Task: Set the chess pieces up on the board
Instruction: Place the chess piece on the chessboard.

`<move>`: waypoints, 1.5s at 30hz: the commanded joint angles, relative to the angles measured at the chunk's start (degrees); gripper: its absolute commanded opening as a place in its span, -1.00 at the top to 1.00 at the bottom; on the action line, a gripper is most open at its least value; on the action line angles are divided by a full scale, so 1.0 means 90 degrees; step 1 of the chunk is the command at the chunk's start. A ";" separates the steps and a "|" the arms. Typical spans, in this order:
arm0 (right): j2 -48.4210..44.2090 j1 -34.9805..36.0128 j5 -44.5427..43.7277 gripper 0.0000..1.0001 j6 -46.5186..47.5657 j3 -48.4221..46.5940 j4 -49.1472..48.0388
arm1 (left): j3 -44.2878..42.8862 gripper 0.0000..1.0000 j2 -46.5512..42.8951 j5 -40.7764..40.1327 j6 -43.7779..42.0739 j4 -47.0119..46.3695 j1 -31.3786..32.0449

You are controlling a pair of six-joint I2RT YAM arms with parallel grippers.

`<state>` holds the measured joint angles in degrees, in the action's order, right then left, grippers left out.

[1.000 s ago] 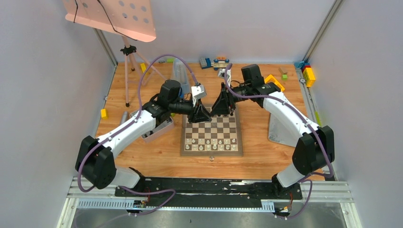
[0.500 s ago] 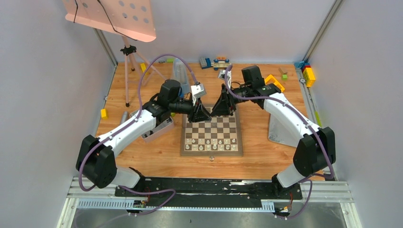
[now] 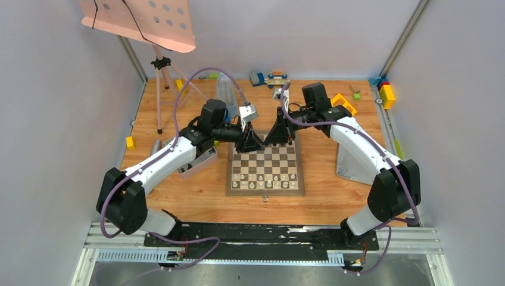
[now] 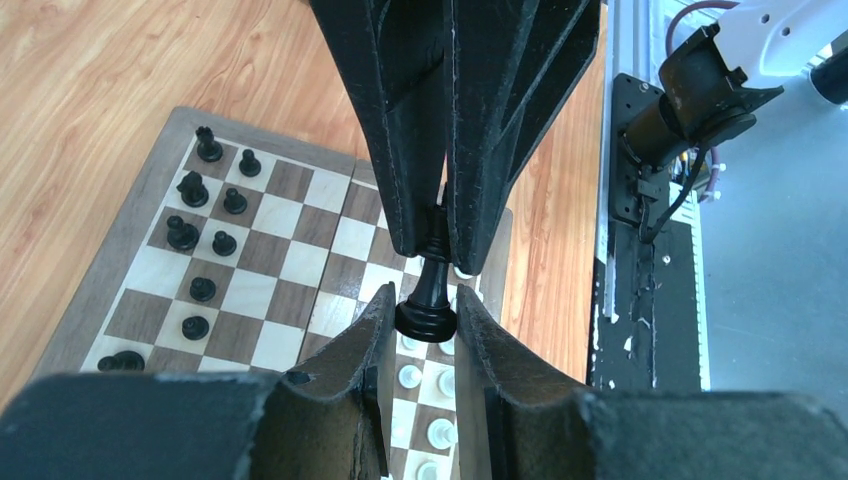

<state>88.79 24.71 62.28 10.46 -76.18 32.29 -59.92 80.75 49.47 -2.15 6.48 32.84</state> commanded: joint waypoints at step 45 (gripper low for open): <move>0.4352 0.1166 -0.6210 1.00 0.1529 -0.5228 0.2983 | 0.0307 -1.00 -0.2174 -0.2048 -0.2017 0.2892 -0.2287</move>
<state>126.26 33.98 11.62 21.41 -118.98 56.18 -57.36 62.76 31.38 -18.65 32.34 12.62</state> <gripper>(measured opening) 0.169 0.997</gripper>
